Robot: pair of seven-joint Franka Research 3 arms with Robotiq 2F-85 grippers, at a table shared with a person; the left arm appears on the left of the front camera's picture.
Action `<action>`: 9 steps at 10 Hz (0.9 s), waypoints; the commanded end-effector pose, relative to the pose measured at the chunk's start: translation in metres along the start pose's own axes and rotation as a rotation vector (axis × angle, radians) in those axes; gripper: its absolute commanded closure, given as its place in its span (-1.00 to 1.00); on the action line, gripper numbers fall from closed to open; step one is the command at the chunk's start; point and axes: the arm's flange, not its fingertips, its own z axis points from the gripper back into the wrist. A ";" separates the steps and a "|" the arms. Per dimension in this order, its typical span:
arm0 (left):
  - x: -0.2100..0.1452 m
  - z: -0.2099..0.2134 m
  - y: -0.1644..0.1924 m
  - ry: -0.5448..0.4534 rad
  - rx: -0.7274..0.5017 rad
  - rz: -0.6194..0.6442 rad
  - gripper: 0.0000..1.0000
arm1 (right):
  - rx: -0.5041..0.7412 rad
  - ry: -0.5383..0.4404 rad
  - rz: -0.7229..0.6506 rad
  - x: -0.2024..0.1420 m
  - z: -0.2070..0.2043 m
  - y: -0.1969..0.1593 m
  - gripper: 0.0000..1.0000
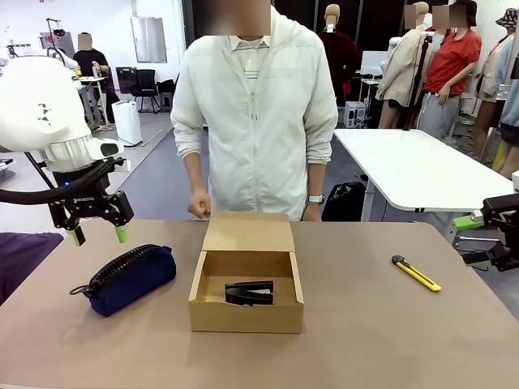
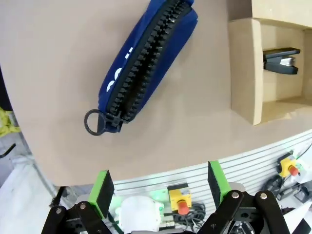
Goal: Pack the items into the box.
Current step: Pick up the item specified by the human and place it in the Mailer Box.
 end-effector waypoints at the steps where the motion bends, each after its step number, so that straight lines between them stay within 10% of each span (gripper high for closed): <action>1: 0.014 -0.001 -0.004 -0.043 0.065 -0.332 -1.00 | -0.006 0.015 -0.011 0.001 0.004 0.003 -1.00; 3: 0.023 -0.005 -0.001 -0.161 0.033 -0.923 -1.00 | -0.006 0.015 -0.011 0.001 0.004 0.003 -1.00; 5: 0.028 -0.012 0.004 -0.160 0.100 -1.105 -1.00 | -0.006 0.015 -0.011 0.001 0.004 0.003 -1.00; 6: 0.030 -0.014 0.001 -0.170 0.118 -1.130 -1.00 | -0.006 0.015 -0.011 0.001 0.004 0.003 -1.00; 7: 0.028 -0.006 -0.013 -0.091 0.130 -0.783 -1.00 | -0.006 0.015 -0.011 0.001 0.004 0.003 -1.00; 9: 0.033 -0.009 -0.009 -0.114 0.146 -0.957 -1.00 | -0.006 0.015 -0.011 0.001 0.004 0.003 -1.00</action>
